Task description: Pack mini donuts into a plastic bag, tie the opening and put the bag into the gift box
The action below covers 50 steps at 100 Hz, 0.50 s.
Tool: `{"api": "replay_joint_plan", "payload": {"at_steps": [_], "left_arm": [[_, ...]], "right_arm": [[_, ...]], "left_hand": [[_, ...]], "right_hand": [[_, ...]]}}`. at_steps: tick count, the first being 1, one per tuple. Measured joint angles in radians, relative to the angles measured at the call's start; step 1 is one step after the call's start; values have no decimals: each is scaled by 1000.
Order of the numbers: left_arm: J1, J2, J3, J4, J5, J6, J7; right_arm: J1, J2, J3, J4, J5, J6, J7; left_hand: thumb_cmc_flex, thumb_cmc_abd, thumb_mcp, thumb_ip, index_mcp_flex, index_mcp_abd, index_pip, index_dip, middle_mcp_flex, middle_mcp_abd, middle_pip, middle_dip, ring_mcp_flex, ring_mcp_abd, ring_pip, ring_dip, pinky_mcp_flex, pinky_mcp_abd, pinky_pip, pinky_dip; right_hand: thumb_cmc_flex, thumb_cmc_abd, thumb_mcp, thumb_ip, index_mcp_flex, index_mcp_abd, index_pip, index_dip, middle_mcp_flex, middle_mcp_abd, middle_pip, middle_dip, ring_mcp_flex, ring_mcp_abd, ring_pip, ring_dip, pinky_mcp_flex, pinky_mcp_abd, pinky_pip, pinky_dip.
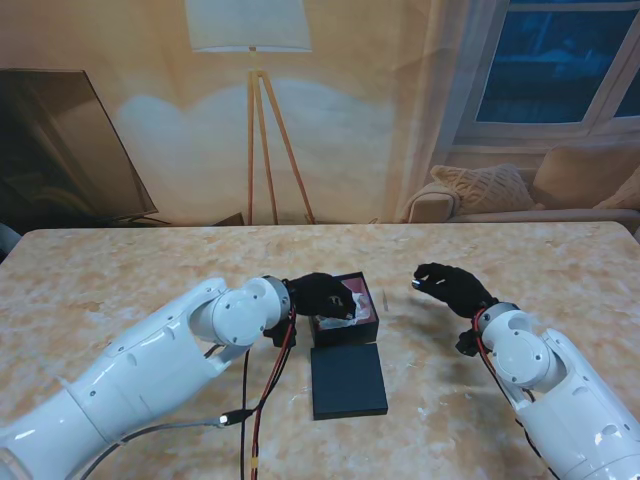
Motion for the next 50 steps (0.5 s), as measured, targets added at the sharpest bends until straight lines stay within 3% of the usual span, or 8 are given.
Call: {"api": "replay_joint_plan", "payload": {"at_steps": [24,36,50], "left_arm": [[-57,-26,71,64,-14,22,3],[-85,-48,104,112,-21,22,22],[-104,-69,125,161,-36,4,41]], "right_arm": [[0,0,1,0,0,-2,0],[-1,0,2,0,0,-3,1],[-1,0,3,0,0,-4,1]], "left_hand": [[83,-15,-9,0,-1,-32,108,-14,41,-9,31,37,101,-17,50,0,102,-10,62,-4],[80,-98,148,0,1,-62,202,-41,106,-15,14,126,155,-37,80,0,146,-23,88,-11],[79,-154,237,-1,2,-93,286,-64,162,-39,-22,170,185,-55,101,36,177,-38,104,-12]], "right_hand": [[0,0,6,0,0,0,0,0,0,0,0,0,0,0,0,0,0,0,0,0],[0,0,13,0,0,0,0,0,0,0,0,0,0,0,0,0,0,0,0,0],[0,0,16,0,0,0,0,0,0,0,0,0,0,0,0,0,0,0,0,0]]}}
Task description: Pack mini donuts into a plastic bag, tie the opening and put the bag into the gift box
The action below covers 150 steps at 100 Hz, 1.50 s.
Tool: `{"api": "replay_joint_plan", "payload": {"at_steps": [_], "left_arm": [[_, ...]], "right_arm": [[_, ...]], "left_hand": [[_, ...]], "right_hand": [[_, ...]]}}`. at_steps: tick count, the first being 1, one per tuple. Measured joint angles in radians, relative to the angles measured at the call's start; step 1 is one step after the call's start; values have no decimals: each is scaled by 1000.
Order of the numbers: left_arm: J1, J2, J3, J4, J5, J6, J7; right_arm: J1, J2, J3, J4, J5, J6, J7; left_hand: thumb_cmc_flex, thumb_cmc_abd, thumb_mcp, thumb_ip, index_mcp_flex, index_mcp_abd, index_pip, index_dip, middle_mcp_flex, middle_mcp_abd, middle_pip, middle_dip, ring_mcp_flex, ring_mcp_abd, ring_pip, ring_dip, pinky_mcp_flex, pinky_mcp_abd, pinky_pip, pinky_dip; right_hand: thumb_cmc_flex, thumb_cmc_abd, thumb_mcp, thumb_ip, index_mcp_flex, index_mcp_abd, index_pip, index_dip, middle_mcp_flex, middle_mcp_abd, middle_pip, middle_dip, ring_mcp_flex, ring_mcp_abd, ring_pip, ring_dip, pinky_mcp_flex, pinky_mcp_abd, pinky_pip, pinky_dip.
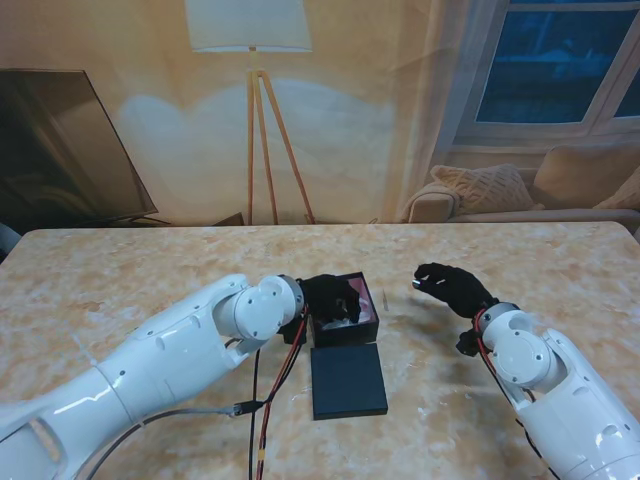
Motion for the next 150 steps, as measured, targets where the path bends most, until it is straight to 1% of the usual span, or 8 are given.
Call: {"api": "replay_joint_plan", "payload": {"at_steps": [18,30,49,77,102,123,130,150], "left_arm": [[-19,-17,25,40,-1,-14,6],[-14,-17,18,32,6,-8,10],[30,17,-39,-74,116,4,14],[99,45,-133,-165,173,11,33],[208,75,-250,-296,250,-44,51],[270,99,-304,-375,211,-51,-14],[270,110,-296,-383,177,-46,-63],[211,105,-193,-293,207,-59,2]], "right_arm": [[0,0,1,0,0,-1,0],[-1,0,1,0,0,-1,1],[-1,0,1,-1,5,-1,4],[-1,0,1,-1,6,-3,3],[-1,0,2,0,4,-3,1],[-1,0,2,0,4,-4,-1],[-1,0,2,0,4,-5,-1],[-1,0,1,1,5,-6,0]], "left_hand": [[-23,-35,33,-16,2,-11,27,-12,11,-10,-13,15,6,-9,0,52,-4,-9,4,-1],[-91,-38,14,-20,-15,8,5,-12,-147,18,66,-119,-137,20,-40,19,-147,9,-37,-1],[-324,-29,101,-22,-106,59,-220,31,-362,82,-11,-157,-396,70,-121,-5,-372,55,-169,21],[-444,-20,136,-1,-154,116,-383,12,-471,128,-116,-183,-518,86,-206,-58,-456,66,-260,32],[-445,16,118,-1,-153,116,-399,12,-468,129,-120,-190,-511,94,-197,-59,-443,66,-263,49],[-354,68,-19,-1,-40,130,-306,126,-203,78,75,-57,-240,92,23,109,-268,66,-100,90],[-325,66,-58,-1,-36,122,-284,136,-186,66,94,-52,-213,81,25,111,-253,66,-99,90],[-336,116,-65,-1,-37,147,-348,49,-203,67,17,-133,-256,81,-104,4,-286,65,-180,-6]], "right_hand": [[-11,-1,8,0,0,0,0,0,0,0,0,0,0,0,0,0,0,0,0,0],[-12,-1,9,0,0,0,0,0,0,0,0,0,0,0,0,0,0,0,0,0],[-14,-1,18,0,0,0,2,0,0,0,0,0,0,0,0,0,0,0,0,0],[-15,-15,23,0,0,-1,5,0,0,0,0,0,0,0,0,0,0,0,0,0],[-25,-16,34,0,0,-1,5,0,0,0,0,0,0,0,0,0,0,0,0,0],[-25,-16,37,0,0,-1,5,0,0,0,0,0,0,0,0,0,0,0,0,0],[-25,-16,40,0,0,-1,5,0,0,0,0,0,0,0,0,0,0,0,0,0],[-25,-16,47,0,0,-1,5,0,0,0,0,0,0,0,0,0,0,0,0,0]]}}
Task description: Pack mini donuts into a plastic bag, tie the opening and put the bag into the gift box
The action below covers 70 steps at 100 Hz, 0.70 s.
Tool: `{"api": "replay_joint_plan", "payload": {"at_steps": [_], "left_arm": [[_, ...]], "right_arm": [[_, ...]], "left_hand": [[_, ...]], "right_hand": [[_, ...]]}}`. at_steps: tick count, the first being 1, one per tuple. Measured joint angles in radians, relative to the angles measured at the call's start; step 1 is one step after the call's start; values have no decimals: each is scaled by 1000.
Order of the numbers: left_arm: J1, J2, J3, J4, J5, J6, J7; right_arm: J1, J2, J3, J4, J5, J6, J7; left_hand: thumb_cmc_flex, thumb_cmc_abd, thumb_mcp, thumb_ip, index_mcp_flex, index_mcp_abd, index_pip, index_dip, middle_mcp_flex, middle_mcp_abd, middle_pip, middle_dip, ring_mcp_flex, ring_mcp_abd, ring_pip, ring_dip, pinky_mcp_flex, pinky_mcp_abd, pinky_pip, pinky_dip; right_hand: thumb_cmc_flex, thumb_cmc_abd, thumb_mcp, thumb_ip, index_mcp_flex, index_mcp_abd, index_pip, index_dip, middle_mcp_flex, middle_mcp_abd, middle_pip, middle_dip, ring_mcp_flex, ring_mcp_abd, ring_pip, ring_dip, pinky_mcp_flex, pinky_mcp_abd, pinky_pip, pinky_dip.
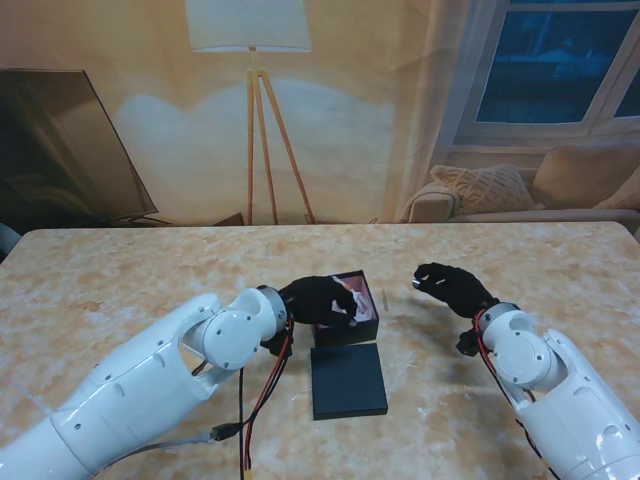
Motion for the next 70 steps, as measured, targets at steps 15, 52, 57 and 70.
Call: {"api": "replay_joint_plan", "payload": {"at_steps": [15,52,57,70], "left_arm": [[-50,-21,42,80,-81,-12,3],[-106,-59,87,173,-81,-12,53],[-114,-61,95,185,-99,-14,50],[-136,-71,113,225,-129,-26,42]], "right_arm": [[-1,0,1,0,0,-1,-1],[-5,0,6,-1,2,-1,-1],[-5,0,6,-1,2,-1,-1],[-5,0,6,-1,2,-1,-1]], "left_hand": [[-10,38,-18,19,-10,13,-52,-34,-36,-2,-32,-44,-36,-17,-68,-88,-19,-13,-29,-70],[-10,51,-47,20,-16,-3,-75,-36,-61,-62,-37,-61,-97,-59,-116,-151,-88,-39,-56,-100],[-10,51,-48,20,-16,-15,-75,-36,-61,-73,-37,-61,-97,-69,-116,-160,-95,-49,-66,-101],[-10,64,-50,20,-16,-22,-75,-36,-61,-77,-35,-70,-95,-70,-129,-163,-102,-50,-80,-111]], "right_hand": [[0,0,0,0,0,0,0,0,0,0,0,0,0,0,0,0,0,0,0,0],[0,0,0,0,0,0,0,0,0,0,0,0,0,0,0,0,0,0,0,0],[0,0,0,0,0,0,0,0,0,0,0,0,0,0,0,0,0,0,0,0],[0,0,0,0,0,0,0,0,0,0,0,0,0,0,0,0,0,0,0,0]]}}
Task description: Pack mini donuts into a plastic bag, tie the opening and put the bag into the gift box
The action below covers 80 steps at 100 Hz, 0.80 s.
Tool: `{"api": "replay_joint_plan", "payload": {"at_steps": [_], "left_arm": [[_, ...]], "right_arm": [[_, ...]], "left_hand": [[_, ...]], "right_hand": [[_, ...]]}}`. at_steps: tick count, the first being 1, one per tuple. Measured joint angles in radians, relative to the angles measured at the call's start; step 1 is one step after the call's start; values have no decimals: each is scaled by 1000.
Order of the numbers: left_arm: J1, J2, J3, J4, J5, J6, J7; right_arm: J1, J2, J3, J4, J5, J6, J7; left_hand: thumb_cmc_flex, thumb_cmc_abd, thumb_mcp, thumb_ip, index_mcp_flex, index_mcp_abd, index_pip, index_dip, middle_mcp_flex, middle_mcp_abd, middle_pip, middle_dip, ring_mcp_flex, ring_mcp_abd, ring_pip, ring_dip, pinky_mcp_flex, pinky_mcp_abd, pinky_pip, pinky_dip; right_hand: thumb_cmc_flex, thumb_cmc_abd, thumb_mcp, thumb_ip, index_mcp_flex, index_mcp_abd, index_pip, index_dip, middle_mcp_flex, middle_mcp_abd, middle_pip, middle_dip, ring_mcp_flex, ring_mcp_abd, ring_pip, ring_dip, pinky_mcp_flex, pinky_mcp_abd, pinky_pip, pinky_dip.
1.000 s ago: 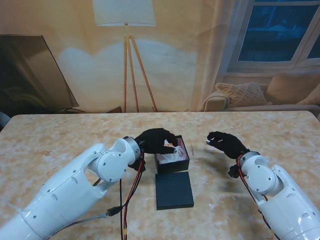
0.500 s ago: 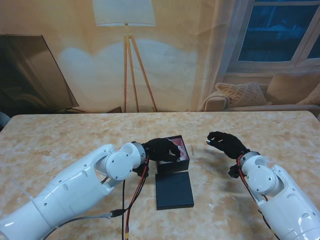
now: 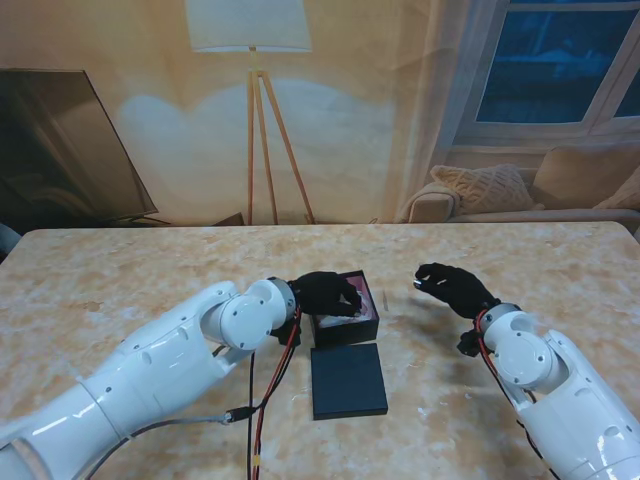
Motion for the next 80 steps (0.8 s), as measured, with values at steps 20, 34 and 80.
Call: {"api": "replay_joint_plan", "payload": {"at_steps": [20,34,80], "left_arm": [[-11,-10,17,28,-91,25,-33],[-25,-17,35,54,-103,27,-55],[-89,-17,94,115,-115,-72,-116]], "right_arm": [[-1,0,1,-1,0,0,0],[-1,0,1,-1,0,0,0],[-2,0,1,-1,-4,0,0]], "left_hand": [[0,24,-25,0,14,0,3,0,3,0,0,-1,12,2,0,0,12,0,-4,0],[1,44,-92,10,62,-10,30,0,53,-10,2,-1,14,2,0,0,14,-13,15,0],[-126,-177,199,9,113,-36,103,-8,125,-28,28,-1,59,-17,0,-24,44,-56,-12,-31]], "right_hand": [[0,0,0,0,0,0,0,0,0,0,0,0,0,0,0,0,0,0,0,0],[0,0,0,0,0,0,0,0,0,0,0,0,0,0,0,0,0,0,0,0],[0,0,0,0,0,0,0,0,0,0,0,0,0,0,0,0,0,0,0,0]]}}
